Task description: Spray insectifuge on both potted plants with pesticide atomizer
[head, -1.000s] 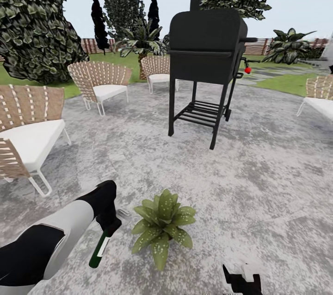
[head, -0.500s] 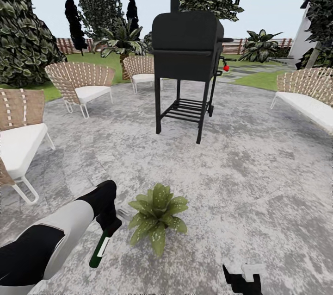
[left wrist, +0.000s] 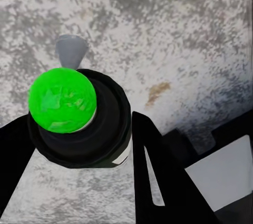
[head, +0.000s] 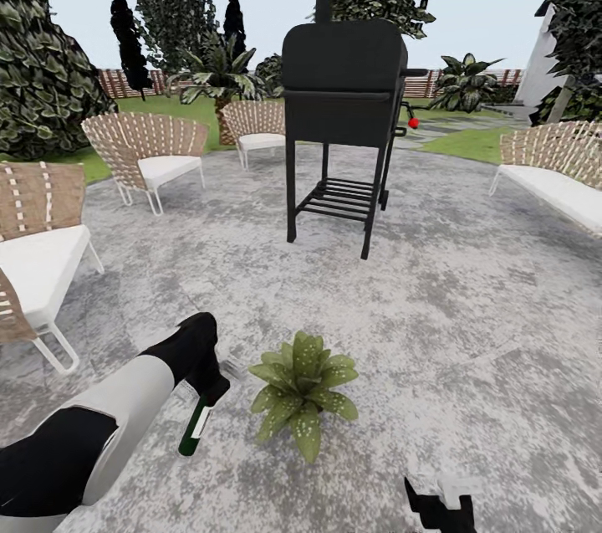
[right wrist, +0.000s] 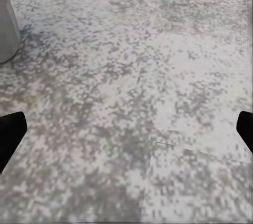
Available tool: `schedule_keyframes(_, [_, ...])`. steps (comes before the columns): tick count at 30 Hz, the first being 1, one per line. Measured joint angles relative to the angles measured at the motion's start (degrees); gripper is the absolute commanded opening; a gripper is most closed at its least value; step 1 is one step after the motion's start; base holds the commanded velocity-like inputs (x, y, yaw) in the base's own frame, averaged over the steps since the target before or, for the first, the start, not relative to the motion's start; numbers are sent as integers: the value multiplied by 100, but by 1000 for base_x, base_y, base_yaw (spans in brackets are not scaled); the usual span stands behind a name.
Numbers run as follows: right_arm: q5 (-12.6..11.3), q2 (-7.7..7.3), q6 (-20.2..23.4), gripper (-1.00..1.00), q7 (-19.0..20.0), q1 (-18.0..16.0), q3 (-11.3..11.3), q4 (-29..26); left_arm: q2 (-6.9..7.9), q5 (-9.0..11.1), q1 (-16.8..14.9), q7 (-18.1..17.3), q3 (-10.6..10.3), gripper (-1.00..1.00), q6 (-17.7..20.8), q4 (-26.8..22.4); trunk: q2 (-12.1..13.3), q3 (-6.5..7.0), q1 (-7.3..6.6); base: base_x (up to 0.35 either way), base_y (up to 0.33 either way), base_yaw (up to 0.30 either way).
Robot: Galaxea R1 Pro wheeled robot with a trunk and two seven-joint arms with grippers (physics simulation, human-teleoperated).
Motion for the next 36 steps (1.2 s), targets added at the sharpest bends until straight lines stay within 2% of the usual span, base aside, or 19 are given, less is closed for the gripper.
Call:
schedule_keyframes(4, [-1,-6,0,100,0,0,-1,2,-69,8,-23,-161,-10,-100,-6,-63,0,0,0,0,1,-261])
schedule_keyframes(6, [0,-6,0,100,0,0,0,2,-98,-52,-68,-533,-47,-100,-29,-76,0,0,0,0,0,-268])
schedule_keyframes(8, [0,-5,0,100,0,0,0,2,-86,-88,-138,-662,-80,-100,-39,-64,0,0,0,0,0,-268])
schedule_keyframes(12, [1,3,1,100,0,-1,0,3,-13,-91,-165,-706,-92,-100,-28,-40,0,0,0,0,33,-91])
schedule_keyframes(17, [7,5,5,100,1,-1,0,2,29,-108,-168,-708,-99,-100,-22,-7,0,0,0,0,253,-5])
schedule_keyframes(19, [6,5,5,100,1,-1,3,2,31,-205,-170,-711,-100,-100,-20,5,0,0,0,0,302,-14])
schedule_keyframes(20, [7,4,5,100,1,0,0,2,30,-392,-168,-716,-98,-100,-21,14,0,0,0,0,305,-166])
schedule_keyframes(22, [8,2,4,100,0,1,0,0,23,-438,-164,-717,-82,-100,-12,24,0,0,0,0,305,-233])
schedule_keyframes(36, [8,2,4,100,0,1,-1,0,11,-452,-156,-726,-82,-100,-6,28,0,0,-1,47,318,-279])
